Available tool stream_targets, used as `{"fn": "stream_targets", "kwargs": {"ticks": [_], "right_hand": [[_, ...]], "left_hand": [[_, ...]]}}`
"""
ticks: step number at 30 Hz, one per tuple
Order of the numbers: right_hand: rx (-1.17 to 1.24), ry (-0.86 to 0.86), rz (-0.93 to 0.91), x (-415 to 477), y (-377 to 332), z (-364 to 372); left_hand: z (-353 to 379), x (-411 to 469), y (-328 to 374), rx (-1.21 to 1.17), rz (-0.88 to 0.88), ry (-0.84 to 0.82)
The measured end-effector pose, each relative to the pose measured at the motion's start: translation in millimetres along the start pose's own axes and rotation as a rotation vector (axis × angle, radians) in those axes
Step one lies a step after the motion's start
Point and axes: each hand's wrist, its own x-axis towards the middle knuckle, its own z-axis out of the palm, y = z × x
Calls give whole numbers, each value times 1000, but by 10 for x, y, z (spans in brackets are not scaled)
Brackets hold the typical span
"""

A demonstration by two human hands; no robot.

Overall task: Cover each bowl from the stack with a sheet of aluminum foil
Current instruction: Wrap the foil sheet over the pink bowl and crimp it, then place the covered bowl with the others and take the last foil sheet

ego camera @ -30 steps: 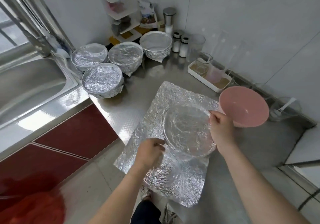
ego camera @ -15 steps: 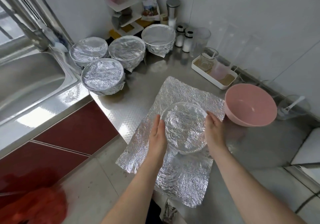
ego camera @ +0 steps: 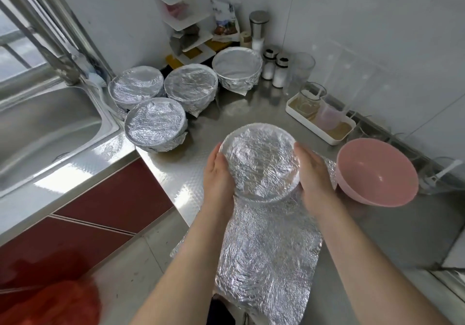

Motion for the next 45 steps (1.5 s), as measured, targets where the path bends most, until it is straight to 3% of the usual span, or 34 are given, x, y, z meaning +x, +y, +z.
{"fn": "stream_targets", "kwargs": {"ticks": [10, 18, 28, 31, 34, 42, 45], "right_hand": [[111, -117, 57, 791, -329, 595], [152, -108, 98, 1383, -491, 831], [-97, 16, 120, 1926, -209, 769], [-186, 55, 99, 2009, -120, 736], [-187, 90, 76, 2015, -73, 734], [-55, 63, 143, 1729, 20, 827], [-144, 72, 125, 1705, 48, 778]], "left_hand": [[-9, 968, 606, -192, -93, 22], [248, 1517, 741, -223, -149, 4], [476, 1953, 546, -247, -206, -111], [473, 1984, 523, -209, -176, -74], [373, 1859, 427, 11, -85, 61], [475, 1616, 281, -1, -11, -10], [536, 1729, 313, 27, -3, 22]]}}
